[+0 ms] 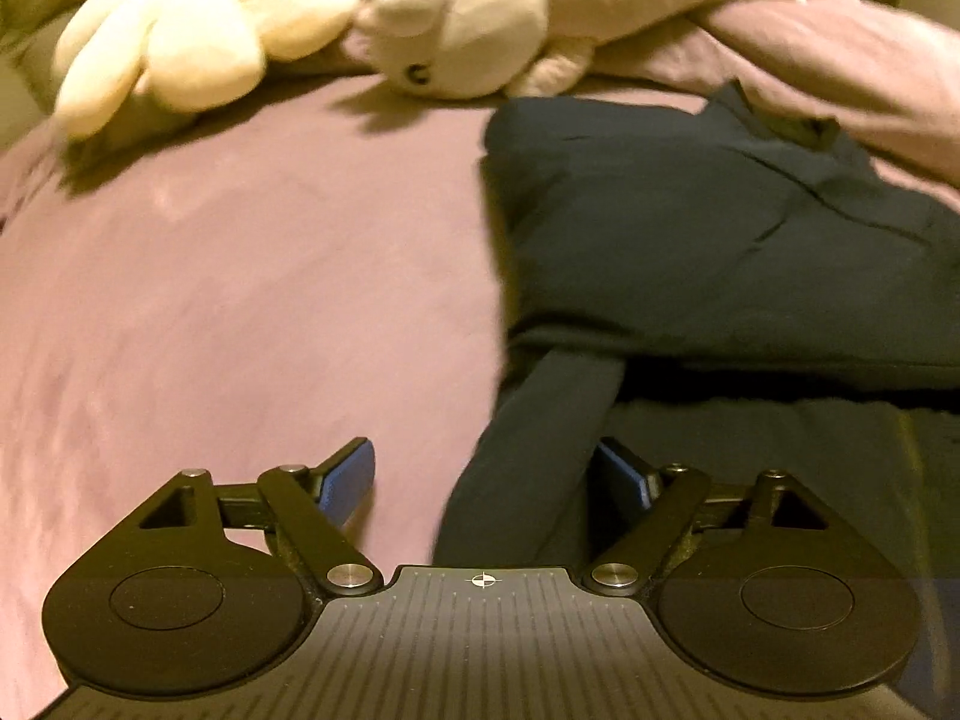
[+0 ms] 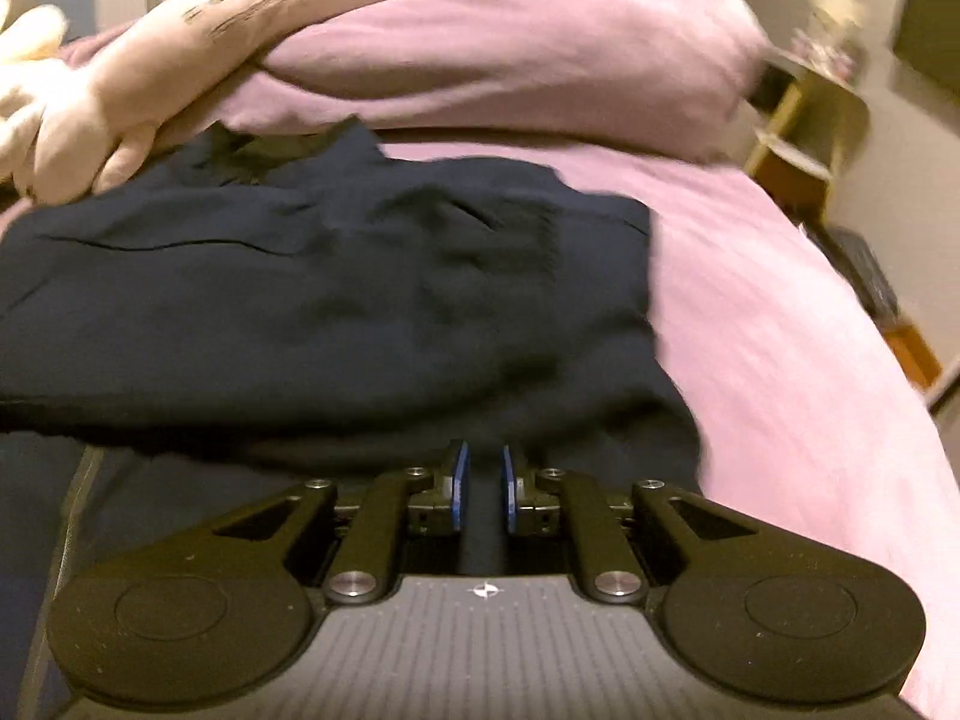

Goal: Fold large clothes

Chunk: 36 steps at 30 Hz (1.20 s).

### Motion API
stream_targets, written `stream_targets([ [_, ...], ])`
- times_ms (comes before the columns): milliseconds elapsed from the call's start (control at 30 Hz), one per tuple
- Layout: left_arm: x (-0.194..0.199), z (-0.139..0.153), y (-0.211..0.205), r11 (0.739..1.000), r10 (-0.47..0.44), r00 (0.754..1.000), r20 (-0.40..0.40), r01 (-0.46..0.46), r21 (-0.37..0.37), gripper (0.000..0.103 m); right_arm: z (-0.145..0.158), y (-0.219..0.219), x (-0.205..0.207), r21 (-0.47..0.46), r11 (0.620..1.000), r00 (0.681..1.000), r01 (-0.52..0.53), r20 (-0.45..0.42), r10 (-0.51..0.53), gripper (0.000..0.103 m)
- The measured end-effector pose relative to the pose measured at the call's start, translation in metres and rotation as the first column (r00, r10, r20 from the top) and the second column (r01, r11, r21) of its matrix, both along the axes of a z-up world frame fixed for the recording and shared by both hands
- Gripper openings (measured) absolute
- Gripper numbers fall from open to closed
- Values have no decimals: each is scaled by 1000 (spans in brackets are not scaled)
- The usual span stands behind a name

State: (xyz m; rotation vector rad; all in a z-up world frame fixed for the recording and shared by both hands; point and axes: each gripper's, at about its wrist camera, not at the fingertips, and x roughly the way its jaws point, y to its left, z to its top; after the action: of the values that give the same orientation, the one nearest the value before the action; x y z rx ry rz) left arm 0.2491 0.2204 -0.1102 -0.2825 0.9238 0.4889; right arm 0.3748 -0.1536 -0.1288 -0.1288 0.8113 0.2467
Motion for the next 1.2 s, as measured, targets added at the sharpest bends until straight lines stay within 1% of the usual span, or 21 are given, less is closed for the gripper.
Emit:
stream_targets([
  [33,-16,5,0,999,-10,1000,28,11,-35,85,5,-15,-18,56,998,1000,-10,-6,10,14],
  [67,-33,10,-1,997,-30,998,57,34,-71,85,8,-30,-37,87,996,1000,-9,-12,10,19],
  [100,-53,14,-4,992,-54,995,82,63,-107,86,12,-43,-53,106,994,1000,0,-20,3,26],
  [167,-92,19,-11,978,-104,988,113,122,-167,88,16,-74,-92,145,989,999,18,-45,-12,31],
  [267,-148,24,-22,968,-131,986,103,149,-200,88,16,-135,-148,184,981,994,66,-100,-48,42],
  [333,-189,29,-24,975,-114,989,97,130,-179,88,17,-167,-177,163,982,990,98,-120,-79,45],
  [400,-227,33,-18,986,-58,995,85,70,-148,90,15,-192,-197,162,980,982,112,-167,-85,54],
  [467,-259,34,-8,991,20,998,62,-11,-136,90,7,-210,-208,212,970,969,119,-236,-68,57],
  [533,-281,34,-3,990,62,997,51,-55,-132,90,-2,-222,-215,280,951,952,132,-302,-43,59],
  [600,-291,33,-1,984,58,996,66,-46,-170,90,-12,-226,-218,326,932,941,159,-336,-43,60],
  [700,-293,24,-6,957,-2,992,125,39,-289,90,-23,-230,-217,351,918,931,186,-361,-50,61],
  [767,-287,15,-14,938,-33,991,128,75,-340,90,-25,-230,-218,364,913,931,186,-362,-46,62],
  [833,-279,5,-20,923,-58,992,112,96,-372,90,-24,-231,-219,368,913,933,176,-357,-36,62],
  [933,-266,-5,-22,908,-78,992,99,111,-404,87,-24,-231,-217,379,911,932,161,-362,-14,50],
  [1000,-265,-10,-22,885,-88,990,109,128,-447,79,-25,-233,-216,406,900,927,157,-375,7,40],
  [1033,-266,-12,-22,877,-86,990,113,129,-462,79,-24,-234,-215,420,895,926,151,-377,21,37],
  [1067,-266,-12,-22,875,-87,989,118,133,-466,75,-24,-235,-214,442,885,923,147,-382,38,32],
  [1100,-266,-10,-22,874,-94,988,121,140,-466,66,-23,-236,-214,464,873,921,148,-387,50,29],
  [1133,-268,-7,-21,875,-100,988,122,145,-463,61,-22,-238,-213,498,854,918,149,-391,67,28],
  [1167,-271,-4,-20,872,-97,987,129,147,-467,49,-22,-240,-213,538,829,916,153,-392,85,26],
  [1200,-273,-2,-17,861,-88,985,151,151,-486,41,-22,-242,-212,585,795,913,160,-394,106,26],
])
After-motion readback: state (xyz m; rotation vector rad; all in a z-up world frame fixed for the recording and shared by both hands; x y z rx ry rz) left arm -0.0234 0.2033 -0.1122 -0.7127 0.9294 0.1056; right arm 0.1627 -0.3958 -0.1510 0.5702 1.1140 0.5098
